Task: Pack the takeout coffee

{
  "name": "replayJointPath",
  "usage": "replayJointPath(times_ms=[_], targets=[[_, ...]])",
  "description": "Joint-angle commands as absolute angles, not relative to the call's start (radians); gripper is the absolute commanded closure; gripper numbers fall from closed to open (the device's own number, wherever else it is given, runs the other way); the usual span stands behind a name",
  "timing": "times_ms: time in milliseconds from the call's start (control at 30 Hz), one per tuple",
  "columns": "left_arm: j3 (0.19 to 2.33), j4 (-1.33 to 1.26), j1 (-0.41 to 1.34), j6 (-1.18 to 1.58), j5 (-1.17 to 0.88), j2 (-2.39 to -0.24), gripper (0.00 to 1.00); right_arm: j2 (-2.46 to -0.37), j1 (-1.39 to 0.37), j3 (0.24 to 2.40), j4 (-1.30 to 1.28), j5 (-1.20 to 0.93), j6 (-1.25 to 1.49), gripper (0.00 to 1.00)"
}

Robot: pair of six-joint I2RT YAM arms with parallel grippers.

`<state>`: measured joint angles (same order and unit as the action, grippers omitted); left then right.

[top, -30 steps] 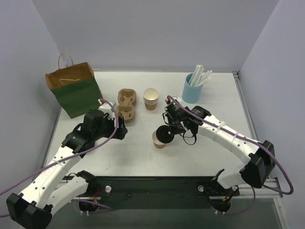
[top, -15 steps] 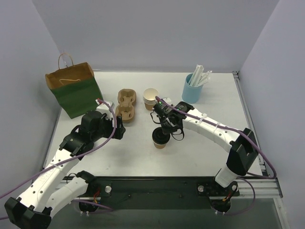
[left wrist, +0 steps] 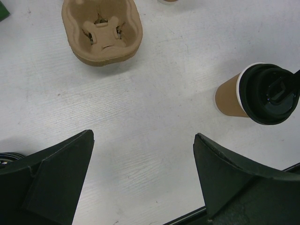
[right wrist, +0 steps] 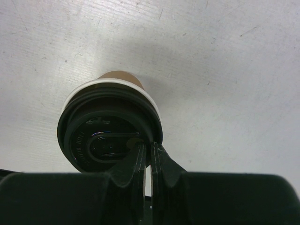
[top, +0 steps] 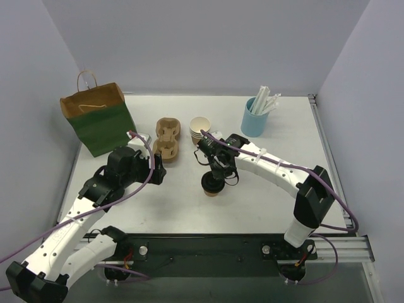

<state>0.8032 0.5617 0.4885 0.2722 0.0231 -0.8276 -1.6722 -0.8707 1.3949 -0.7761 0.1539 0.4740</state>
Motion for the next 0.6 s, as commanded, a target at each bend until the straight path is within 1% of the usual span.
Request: replayJointPath(times_ms=[0, 567], targets=[[0.819, 0.548, 0.483, 0.256, 0.029, -0.813, 0.03, -1.692, -0.879, 1.434, -0.830, 0.199, 0.486, 1.00], [0.818, 0.548, 0.483, 0.256, 0.023, -0.821, 0.03, -1.698, -0.877, 1.463, -0.828, 0.229, 0.489, 1.00]])
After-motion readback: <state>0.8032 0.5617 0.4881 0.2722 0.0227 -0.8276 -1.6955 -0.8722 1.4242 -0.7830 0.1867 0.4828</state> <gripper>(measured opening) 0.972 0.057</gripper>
